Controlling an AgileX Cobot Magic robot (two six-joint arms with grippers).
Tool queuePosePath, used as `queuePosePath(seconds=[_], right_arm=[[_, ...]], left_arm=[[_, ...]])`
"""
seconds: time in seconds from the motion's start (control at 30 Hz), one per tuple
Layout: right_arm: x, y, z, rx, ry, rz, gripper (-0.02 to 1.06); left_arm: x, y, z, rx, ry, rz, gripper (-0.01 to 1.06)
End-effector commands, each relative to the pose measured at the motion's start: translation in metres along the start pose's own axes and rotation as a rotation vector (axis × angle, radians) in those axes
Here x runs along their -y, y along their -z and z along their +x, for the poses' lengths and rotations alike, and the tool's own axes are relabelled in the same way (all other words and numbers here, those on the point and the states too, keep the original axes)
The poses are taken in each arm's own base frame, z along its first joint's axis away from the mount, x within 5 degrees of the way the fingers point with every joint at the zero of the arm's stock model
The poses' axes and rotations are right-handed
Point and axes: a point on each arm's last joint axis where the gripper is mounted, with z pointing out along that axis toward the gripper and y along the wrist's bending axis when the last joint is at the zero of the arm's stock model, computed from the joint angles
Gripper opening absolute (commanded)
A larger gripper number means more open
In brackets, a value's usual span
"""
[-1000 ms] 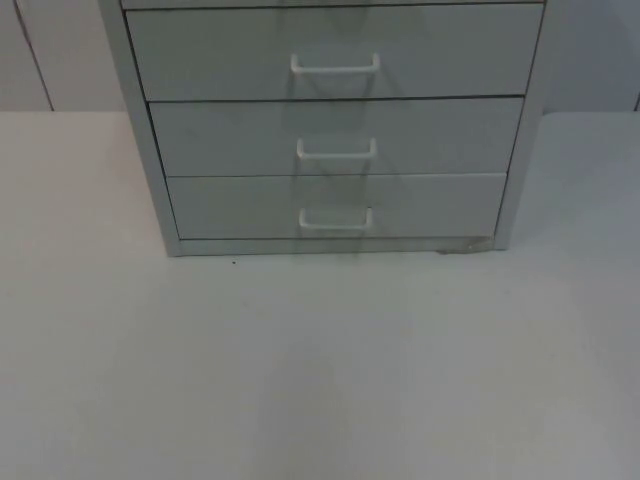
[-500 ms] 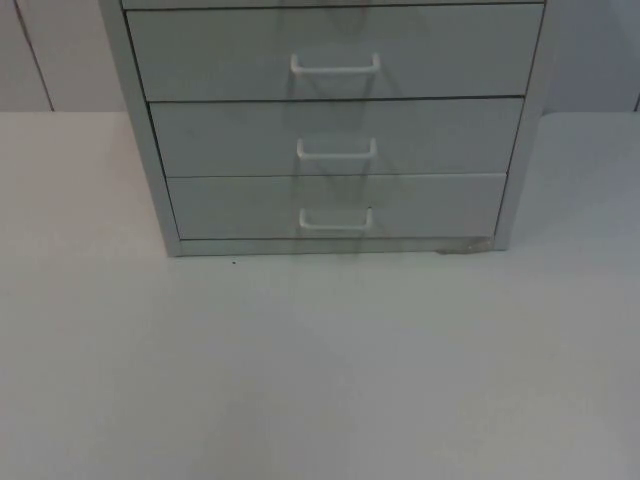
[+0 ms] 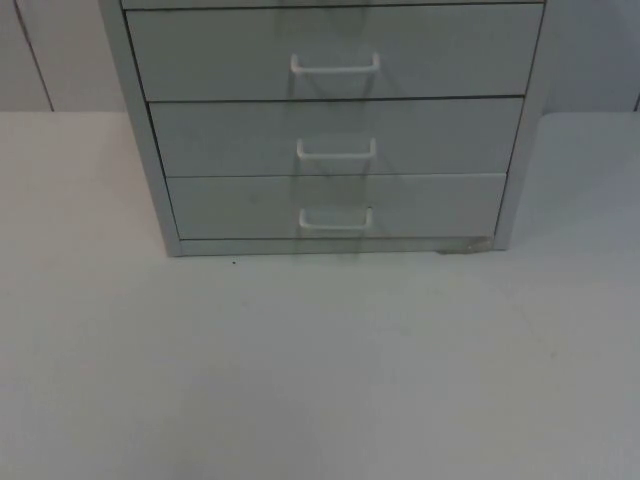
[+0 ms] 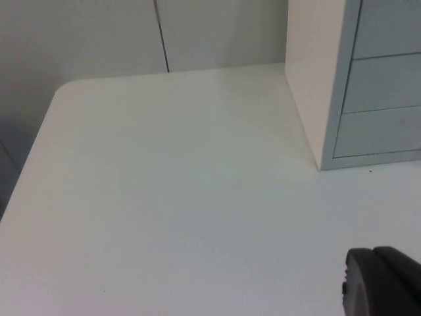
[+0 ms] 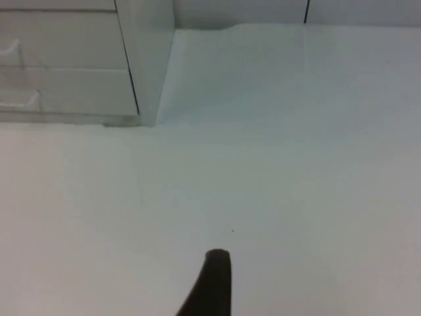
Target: Open the drawer with the left hand, place the block into the drawer with the right hand, then close the drawer with the left hand.
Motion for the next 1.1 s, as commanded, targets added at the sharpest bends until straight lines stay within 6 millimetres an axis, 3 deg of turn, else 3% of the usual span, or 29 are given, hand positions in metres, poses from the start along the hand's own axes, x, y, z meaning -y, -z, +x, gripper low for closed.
queuePosePath(seconds=[0.0,1.07], right_arm=[[0.0009,-0.0001,0.0007,0.001,-0.003,0.012,0.77],[0.0097,-0.0006,0.0009,0.004,-0.007,0.109,0.77]], left_arm=[[0.0011,-0.0006,0.0002,0.008,0.018,0.008,0.0],[0.0058,-0.0007,-0.0036,0.05,0.09,0.062,0.0]])
